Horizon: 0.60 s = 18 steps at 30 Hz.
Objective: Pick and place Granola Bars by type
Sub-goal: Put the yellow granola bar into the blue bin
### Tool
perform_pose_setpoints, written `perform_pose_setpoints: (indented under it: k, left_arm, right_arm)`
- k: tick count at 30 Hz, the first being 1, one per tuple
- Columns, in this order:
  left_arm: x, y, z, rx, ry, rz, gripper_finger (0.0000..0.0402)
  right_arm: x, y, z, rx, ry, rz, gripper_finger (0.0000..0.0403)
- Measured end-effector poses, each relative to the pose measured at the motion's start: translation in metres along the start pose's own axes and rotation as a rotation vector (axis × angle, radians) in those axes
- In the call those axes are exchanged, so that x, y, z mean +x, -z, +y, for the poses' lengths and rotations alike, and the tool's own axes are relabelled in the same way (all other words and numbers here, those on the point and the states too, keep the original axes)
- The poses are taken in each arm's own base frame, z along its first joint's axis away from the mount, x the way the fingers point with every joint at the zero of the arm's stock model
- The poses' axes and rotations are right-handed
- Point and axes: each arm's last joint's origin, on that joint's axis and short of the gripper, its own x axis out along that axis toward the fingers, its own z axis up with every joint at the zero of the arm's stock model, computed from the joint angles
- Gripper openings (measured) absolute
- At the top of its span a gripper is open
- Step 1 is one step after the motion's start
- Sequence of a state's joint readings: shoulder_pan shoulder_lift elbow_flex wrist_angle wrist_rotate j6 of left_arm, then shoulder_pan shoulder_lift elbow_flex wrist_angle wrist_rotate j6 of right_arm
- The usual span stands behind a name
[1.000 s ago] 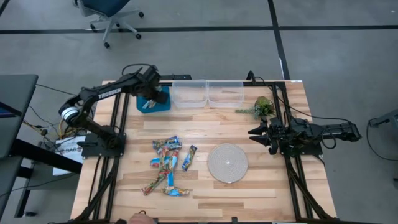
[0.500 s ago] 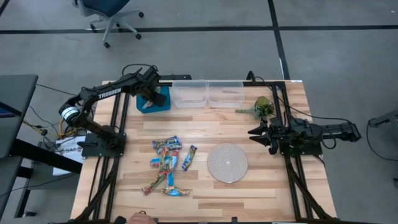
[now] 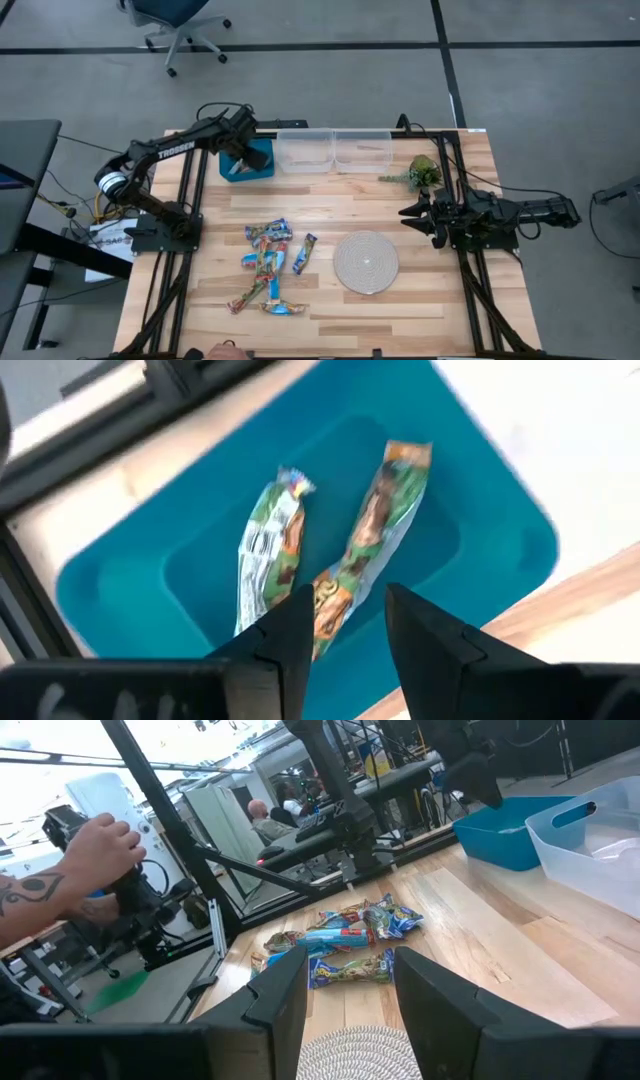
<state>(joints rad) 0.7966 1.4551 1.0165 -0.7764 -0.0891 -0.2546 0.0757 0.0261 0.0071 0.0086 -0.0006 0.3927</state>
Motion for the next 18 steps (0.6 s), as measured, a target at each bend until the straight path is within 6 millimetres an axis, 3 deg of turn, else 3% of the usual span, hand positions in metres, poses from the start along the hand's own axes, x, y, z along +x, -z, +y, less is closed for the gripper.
perform_pose_setpoints:
  k: [9,18]
  left_arm:
    - [-0.044,0.004,-0.016,0.049,0.074,-0.111,0.0118]
    - [-0.092,0.043,-0.053,0.189,0.265,-0.156,0.0118]
  right_arm:
    - [0.0,0.0,0.0,0.0,0.0,0.0,0.0143]
    - [0.0,0.0,0.0,0.0,0.0,-0.001,0.0144]
